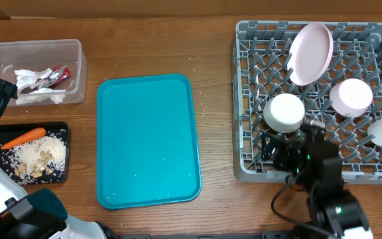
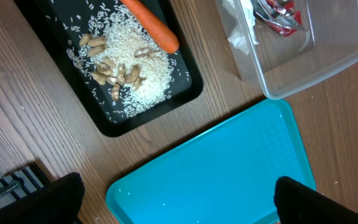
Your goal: Sort waste into correct bins and load items into the dishwasher rack
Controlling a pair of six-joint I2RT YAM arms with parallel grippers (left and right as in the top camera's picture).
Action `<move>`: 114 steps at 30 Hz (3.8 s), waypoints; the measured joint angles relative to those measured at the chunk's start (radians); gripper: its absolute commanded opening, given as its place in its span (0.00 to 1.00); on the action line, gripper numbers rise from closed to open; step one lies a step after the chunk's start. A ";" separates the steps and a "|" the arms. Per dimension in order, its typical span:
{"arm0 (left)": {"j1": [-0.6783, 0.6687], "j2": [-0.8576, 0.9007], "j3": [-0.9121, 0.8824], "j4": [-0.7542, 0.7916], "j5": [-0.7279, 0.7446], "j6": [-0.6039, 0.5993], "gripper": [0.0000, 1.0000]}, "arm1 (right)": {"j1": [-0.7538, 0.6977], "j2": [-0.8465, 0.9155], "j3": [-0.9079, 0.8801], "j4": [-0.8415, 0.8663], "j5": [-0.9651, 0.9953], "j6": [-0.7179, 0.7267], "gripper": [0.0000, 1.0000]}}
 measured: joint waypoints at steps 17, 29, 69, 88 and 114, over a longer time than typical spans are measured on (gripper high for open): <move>0.000 0.000 0.000 0.000 0.000 0.000 1.00 | -0.118 -0.450 -0.393 0.458 -0.036 -0.130 1.00; 0.000 0.000 0.000 0.000 0.000 0.000 1.00 | -0.197 -0.595 -0.410 0.405 -0.078 -0.271 1.00; 0.000 0.000 0.000 0.000 0.000 0.000 1.00 | -0.198 -0.595 -0.410 0.394 -0.026 -0.373 1.00; -0.022 0.005 0.000 0.000 0.000 0.000 1.00 | -0.198 -0.595 -0.410 0.394 -0.026 -0.373 1.00; -0.383 -0.300 -0.394 0.006 0.000 0.000 1.00 | -0.198 -0.595 -0.410 0.394 -0.025 -0.373 1.00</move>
